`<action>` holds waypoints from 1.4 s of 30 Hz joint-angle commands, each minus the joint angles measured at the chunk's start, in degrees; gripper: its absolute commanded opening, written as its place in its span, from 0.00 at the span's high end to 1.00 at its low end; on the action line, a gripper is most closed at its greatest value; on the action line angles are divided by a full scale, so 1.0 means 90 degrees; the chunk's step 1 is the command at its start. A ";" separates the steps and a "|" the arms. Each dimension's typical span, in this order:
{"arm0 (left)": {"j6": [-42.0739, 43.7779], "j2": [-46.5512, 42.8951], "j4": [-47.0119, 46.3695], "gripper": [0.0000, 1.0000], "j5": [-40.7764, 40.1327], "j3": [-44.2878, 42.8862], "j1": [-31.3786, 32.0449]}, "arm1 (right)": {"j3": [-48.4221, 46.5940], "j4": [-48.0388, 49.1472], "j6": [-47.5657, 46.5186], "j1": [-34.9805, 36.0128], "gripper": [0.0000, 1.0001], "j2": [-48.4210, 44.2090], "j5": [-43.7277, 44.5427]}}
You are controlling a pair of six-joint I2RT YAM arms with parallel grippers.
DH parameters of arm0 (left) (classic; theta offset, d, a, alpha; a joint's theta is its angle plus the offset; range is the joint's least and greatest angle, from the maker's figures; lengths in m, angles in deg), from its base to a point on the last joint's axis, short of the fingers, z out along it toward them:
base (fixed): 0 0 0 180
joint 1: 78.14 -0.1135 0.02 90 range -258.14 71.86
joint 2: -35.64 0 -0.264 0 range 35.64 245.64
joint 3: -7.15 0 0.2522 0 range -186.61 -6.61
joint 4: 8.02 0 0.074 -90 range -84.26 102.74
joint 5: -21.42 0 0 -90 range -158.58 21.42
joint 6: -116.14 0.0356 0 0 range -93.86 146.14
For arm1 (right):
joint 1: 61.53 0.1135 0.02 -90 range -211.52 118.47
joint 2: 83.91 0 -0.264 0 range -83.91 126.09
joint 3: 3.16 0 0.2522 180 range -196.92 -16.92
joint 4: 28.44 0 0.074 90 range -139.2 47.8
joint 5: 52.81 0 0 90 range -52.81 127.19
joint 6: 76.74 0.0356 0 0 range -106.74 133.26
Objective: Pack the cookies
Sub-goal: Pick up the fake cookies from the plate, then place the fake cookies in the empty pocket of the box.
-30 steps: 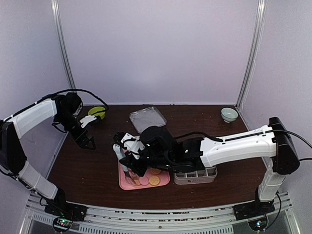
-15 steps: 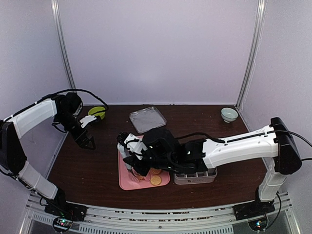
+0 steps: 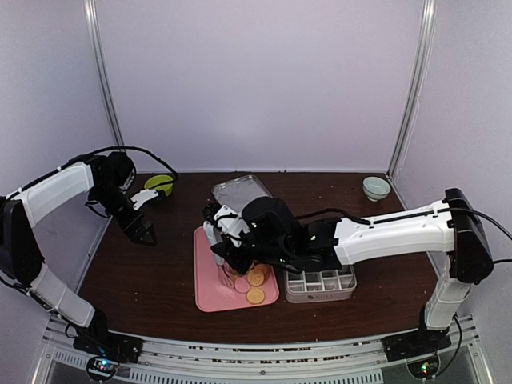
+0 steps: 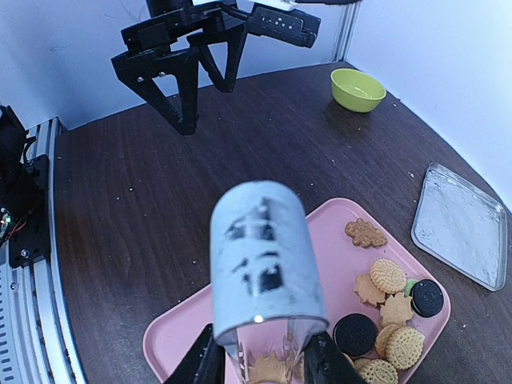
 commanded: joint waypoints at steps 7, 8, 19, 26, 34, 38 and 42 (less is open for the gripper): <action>0.0074 0.0077 0.0027 0.02 0.0040 -0.0140 -0.0061 | 0.0301 0.0087 0.0067 -0.0066 0.66 -0.0206 -0.0052; 0.0072 0.0087 0.0026 0.02 0.0044 -0.0149 -0.0061 | 0.0303 0.0086 0.0069 -0.0073 0.67 -0.0195 -0.0052; 0.0051 0.0100 0.0033 0.02 0.0093 -0.0222 -0.0064 | -0.0190 0.0017 0.0169 -0.0164 0.81 -0.0664 -0.0139; 0.0064 0.0119 0.0071 0.03 0.0098 -0.0313 -0.0063 | -0.0158 0.0126 0.0371 -0.0394 0.83 -0.1360 -0.0271; 0.0078 0.0108 0.0090 0.03 0.0113 -0.0350 -0.0062 | 0.1071 0.0064 0.0509 -0.1109 0.85 -0.2709 0.0286; 0.0087 0.0136 0.0114 0.03 0.0161 -0.0408 -0.0061 | 0.2077 -0.0040 0.0605 -0.1802 0.84 -0.3731 0.0571; 0.0093 0.0163 0.0115 0.03 0.0227 -0.0424 -0.0062 | 0.2867 -0.0328 0.0579 -0.2474 0.84 -0.4542 0.0773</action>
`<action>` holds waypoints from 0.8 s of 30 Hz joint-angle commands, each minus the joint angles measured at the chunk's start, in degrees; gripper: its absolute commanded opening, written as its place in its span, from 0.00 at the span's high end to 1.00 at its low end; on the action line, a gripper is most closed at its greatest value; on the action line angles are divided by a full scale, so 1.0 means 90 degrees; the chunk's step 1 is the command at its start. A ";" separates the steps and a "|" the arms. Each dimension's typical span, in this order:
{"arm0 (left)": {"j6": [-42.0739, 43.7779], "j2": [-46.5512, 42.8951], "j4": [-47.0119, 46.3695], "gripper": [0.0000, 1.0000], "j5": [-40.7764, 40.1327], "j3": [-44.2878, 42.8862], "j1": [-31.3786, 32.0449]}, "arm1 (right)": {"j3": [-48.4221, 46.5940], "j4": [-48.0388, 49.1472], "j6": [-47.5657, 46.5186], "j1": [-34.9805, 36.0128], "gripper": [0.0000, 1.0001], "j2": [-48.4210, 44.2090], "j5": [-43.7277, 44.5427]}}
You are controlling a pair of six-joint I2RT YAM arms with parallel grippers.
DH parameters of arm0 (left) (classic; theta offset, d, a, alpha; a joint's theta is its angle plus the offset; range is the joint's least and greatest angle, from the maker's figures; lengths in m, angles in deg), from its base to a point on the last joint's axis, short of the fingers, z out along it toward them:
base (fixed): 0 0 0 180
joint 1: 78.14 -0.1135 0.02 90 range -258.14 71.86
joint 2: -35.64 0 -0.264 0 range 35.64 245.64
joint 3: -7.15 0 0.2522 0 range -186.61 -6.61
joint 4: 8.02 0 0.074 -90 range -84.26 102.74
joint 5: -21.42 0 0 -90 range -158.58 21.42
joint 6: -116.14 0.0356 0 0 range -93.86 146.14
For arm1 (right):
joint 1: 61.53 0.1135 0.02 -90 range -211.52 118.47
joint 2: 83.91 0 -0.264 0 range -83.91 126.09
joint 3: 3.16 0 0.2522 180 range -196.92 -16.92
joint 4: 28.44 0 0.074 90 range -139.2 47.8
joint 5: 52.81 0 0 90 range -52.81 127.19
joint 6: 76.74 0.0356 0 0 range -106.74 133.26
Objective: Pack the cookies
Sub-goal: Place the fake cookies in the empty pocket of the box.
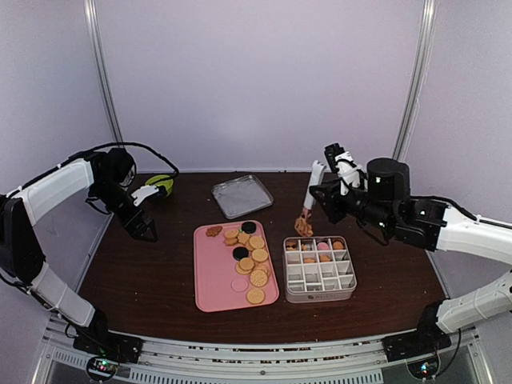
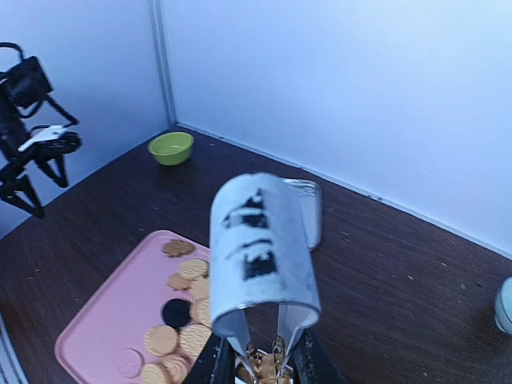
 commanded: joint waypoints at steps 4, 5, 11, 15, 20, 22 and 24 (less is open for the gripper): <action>0.0100 0.0091 0.0066 0.03 0.0158 -0.0169 -0.0061 | 0.1054 -0.0408 0.0089 -0.0980 0.84 -0.1256 0.0429; 0.0094 0.0092 0.0066 0.03 0.0158 -0.0161 -0.0061 | 0.1150 -0.0446 0.0110 -0.1075 0.84 -0.1382 0.0424; 0.0102 0.0116 0.0065 0.03 0.0158 -0.0169 -0.0062 | 0.1481 -0.0643 0.0149 -0.1351 0.84 -0.1899 0.0300; 0.0097 0.0135 0.0064 0.03 0.0182 -0.0178 -0.0067 | 0.1565 -0.0773 0.0175 -0.1378 0.85 -0.2010 0.0157; 0.0095 0.0124 0.0065 0.03 0.0177 -0.0150 -0.0061 | 0.1699 -0.0773 0.0218 -0.1403 0.84 -0.2066 -0.0059; 0.0096 0.0113 0.0064 0.03 0.0168 -0.0139 -0.0062 | 0.1715 -0.0774 0.0236 -0.1413 0.85 -0.2039 -0.0103; 0.0101 0.0121 0.0057 0.03 0.0158 -0.0139 -0.0061 | 0.1721 -0.0765 0.0246 -0.1414 0.84 -0.2018 -0.0140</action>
